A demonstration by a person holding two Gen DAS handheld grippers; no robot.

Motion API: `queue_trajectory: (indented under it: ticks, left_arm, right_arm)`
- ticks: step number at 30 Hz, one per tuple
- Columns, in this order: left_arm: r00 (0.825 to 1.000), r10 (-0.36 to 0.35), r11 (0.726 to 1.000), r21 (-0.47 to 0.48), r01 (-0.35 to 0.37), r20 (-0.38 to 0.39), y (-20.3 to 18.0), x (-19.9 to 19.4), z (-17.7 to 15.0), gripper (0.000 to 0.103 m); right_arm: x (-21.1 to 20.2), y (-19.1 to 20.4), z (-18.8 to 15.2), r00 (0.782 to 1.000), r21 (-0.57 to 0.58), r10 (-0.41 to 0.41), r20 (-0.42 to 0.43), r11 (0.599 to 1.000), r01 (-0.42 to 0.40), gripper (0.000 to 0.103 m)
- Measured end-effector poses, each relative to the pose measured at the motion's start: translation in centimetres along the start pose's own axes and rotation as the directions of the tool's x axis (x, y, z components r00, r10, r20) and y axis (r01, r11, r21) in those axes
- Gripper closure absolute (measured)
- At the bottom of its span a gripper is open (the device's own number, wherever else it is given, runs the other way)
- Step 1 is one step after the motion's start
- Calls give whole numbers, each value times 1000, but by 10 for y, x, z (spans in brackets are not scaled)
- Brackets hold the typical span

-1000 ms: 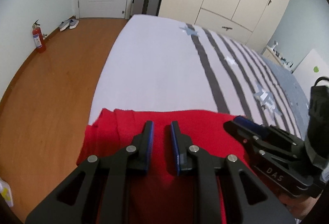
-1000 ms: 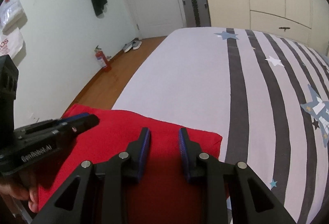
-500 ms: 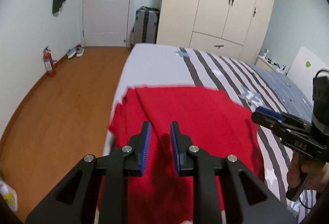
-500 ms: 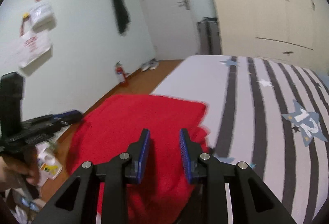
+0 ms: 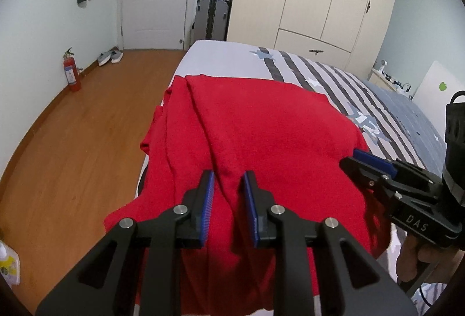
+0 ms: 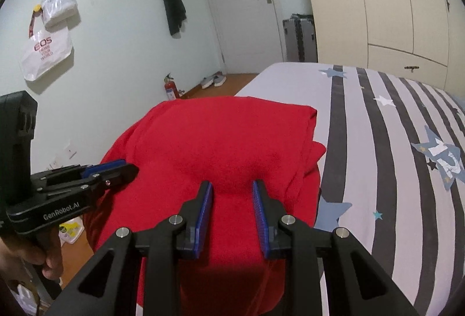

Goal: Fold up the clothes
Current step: 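Carry the red bundle with both tools toward the stack of folded clothes, then place the red bundle on the clothes stack and open both tools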

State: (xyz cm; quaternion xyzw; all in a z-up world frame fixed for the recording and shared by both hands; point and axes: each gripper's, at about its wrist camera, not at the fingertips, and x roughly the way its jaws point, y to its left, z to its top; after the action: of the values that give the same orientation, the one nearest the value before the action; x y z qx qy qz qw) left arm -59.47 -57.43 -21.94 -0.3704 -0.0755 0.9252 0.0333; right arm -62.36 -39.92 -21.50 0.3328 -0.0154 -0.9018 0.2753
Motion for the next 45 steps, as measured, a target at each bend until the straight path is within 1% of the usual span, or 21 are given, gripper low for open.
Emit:
queue_trajectory:
  ticks: [3, 5, 8, 11, 12, 14, 16, 18, 21, 25, 29, 31, 35, 36, 38, 40, 41, 42, 43, 44, 45]
  left_arm:
    - [998, 15, 1000, 6, -15, 68, 6, -10, 21, 84]
    - [997, 27, 999, -19, -26, 75, 16, 0, 38, 84]
    - [997, 52, 999, -12, -52, 55, 24, 25, 53, 84]
    - [998, 62, 998, -13, -62, 13, 26, 51, 58, 84]
    - [998, 68, 998, -12, -68, -11, 27, 62, 56, 84]
    - [997, 70, 997, -28, -71, -26, 28, 72, 52, 83]
    - [997, 76, 996, -35, -77, -27, 26, 75, 51, 83]
    - [996, 86, 996, -16, -86, -28, 24, 77, 52, 83]
    - [994, 111, 994, 10, -111, 6, 19, 65, 56, 83]
    - [981, 167, 985, 15, -170, 100, 3, 30, 62, 83]
    - [977, 158, 987, 3, -160, 143, -23, -8, 52, 83]
    - [977, 156, 987, 1, -158, 143, -37, -22, 44, 81]
    - [975, 178, 984, -22, -177, 129, -74, -55, 11, 75]
    - [975, 187, 982, -33, -184, 123, -85, -63, 1, 71]
    - [974, 201, 979, -44, -198, 101, -106, -83, -22, 68]
    - [974, 210, 977, -53, -206, 84, -131, -103, -44, 60]
    - [974, 213, 976, -65, -208, 84, -142, -115, -55, 58]
    - [971, 221, 974, -80, -214, 89, -154, -128, -65, 51]
    - [970, 225, 972, -89, -217, 91, -166, -139, -74, 44]
    - [968, 232, 970, -98, -223, 94, -177, -151, -83, 41]
    - [966, 240, 967, -108, -229, 98, -189, -162, -91, 39]
  right_arm:
    - [1, -4, 13, 1000, 6, -11, 12, 1000, 11, 79]
    - [1, -6, 21, 1000, 10, -18, 20, 1000, 18, 79]
    - [2, -10, 34, 999, 15, -29, 32, 999, 28, 79]
    - [23, -15, 46, 1000, 30, -30, 11, 999, 29, 79]
    - [32, -16, 44, 999, 14, -38, -12, 999, 38, 79]
    - [45, -18, 38, 998, -7, -50, -42, 999, 50, 79]
    - [51, -22, 31, 998, -4, -49, -44, 999, 49, 79]
    - [52, -25, 32, 998, 10, -42, -47, 999, 42, 79]
    - [51, -21, 35, 998, -23, -46, -43, 999, 45, 79]
    - [25, -20, 44, 999, -52, -50, 15, 997, 50, 78]
    - [-15, -27, 47, 996, -65, -54, 69, 996, 58, 78]
    - [-40, -31, 42, 995, -70, -62, 79, 995, 67, 78]
    - [-91, -42, 16, 997, -83, -57, 59, 995, 61, 76]
    - [-103, -44, 9, 997, -87, -55, 54, 994, 60, 76]
    - [-129, -50, -5, 998, -93, -52, 44, 994, 56, 76]
    - [-154, -55, -18, 998, -100, -50, 34, 994, 53, 75]
    - [-167, -57, -25, 998, -103, -49, 29, 993, 51, 69]
    - [-180, -60, -32, 999, -106, -47, 23, 993, 50, 66]
    - [-193, -63, -39, 999, -110, -46, 18, 993, 48, 59]
    - [-205, -65, -45, 999, -113, -45, 13, 993, 46, 55]
    - [-218, -68, -52, 999, -116, -44, 8, 992, 44, 53]
